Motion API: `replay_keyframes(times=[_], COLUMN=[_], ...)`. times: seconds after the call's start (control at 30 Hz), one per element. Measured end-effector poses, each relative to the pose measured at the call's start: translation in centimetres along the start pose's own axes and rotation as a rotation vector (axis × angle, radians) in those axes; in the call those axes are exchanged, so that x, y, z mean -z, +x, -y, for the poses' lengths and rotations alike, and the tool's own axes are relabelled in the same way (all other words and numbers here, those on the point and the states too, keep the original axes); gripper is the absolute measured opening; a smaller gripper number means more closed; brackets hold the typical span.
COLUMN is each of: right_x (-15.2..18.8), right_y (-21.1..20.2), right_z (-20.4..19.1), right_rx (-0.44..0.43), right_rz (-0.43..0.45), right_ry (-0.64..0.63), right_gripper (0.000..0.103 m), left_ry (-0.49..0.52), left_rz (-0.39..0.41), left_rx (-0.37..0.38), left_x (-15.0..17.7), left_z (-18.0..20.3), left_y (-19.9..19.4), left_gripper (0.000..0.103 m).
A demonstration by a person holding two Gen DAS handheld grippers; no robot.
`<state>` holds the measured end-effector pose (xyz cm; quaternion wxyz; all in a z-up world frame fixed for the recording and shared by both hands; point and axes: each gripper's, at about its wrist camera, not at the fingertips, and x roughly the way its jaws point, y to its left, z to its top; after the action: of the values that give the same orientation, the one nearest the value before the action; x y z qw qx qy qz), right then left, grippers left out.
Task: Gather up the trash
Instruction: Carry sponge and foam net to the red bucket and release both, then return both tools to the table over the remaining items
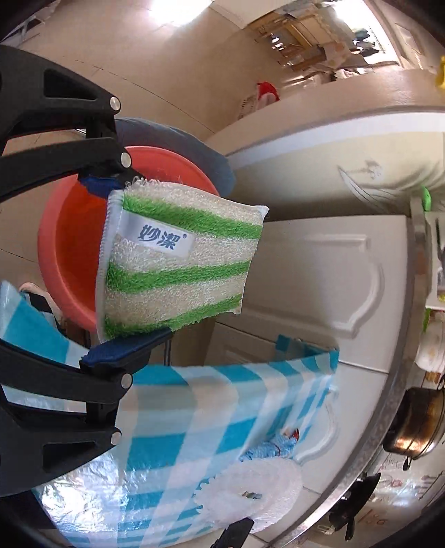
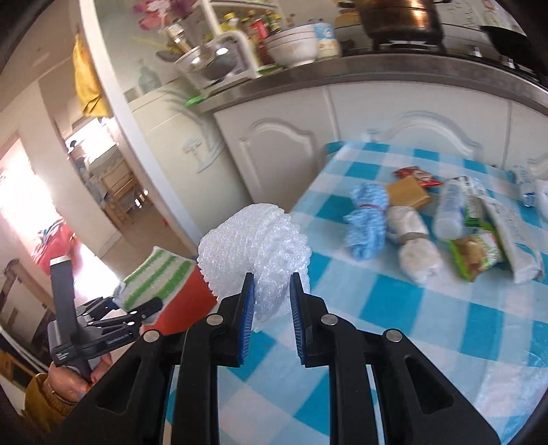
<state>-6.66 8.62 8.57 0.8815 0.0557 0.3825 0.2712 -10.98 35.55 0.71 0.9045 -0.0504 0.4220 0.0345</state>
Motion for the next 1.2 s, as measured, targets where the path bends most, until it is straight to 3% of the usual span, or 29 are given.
replay_keyframes(times=[0.2,0.3,0.47,0.7,1.03,1.2], right_x=[-0.8,-0.5,0.5,1.2,0.2,0.3], right_y=[5.5,7.9,10.5,12.1,9.6,6.6], right_z=[-6.6,-8.9,-10.7,-11.3,-9.0,-5.5], right_rx=[-0.074,-0.074,-0.053,-0.079,-0.073,-0.049], right_rz=[-0.095,-0.139,-0.184,-0.225,-0.143,-0.079], right_ry=[-0.116,-0.169,-0.231,-0.218,-0.098,-0.002], right_gripper=[0.026,0.028,0.032,0.066,0.088,0.089], left_ry=[-0.025,-0.036,-0.022,-0.029,-0.081,-0.190], left_rz=[-0.058,-0.085,-0.126,-0.110,-0.035,0.082], left_rx=[-0.026,-0.039,-0.057,-0.091,-0.134,-0.066], left_x=[1.3,1.8,2.8,3.2,4.0,4.0], left_z=[-2.4,-3.0,-4.0,-5.7,-8.2,-9.2], left_y=[3.0,4.1,5.4,4.3,1.9,0.0], left_gripper=[0.074,0.086,0.093,0.093,0.093,0.093])
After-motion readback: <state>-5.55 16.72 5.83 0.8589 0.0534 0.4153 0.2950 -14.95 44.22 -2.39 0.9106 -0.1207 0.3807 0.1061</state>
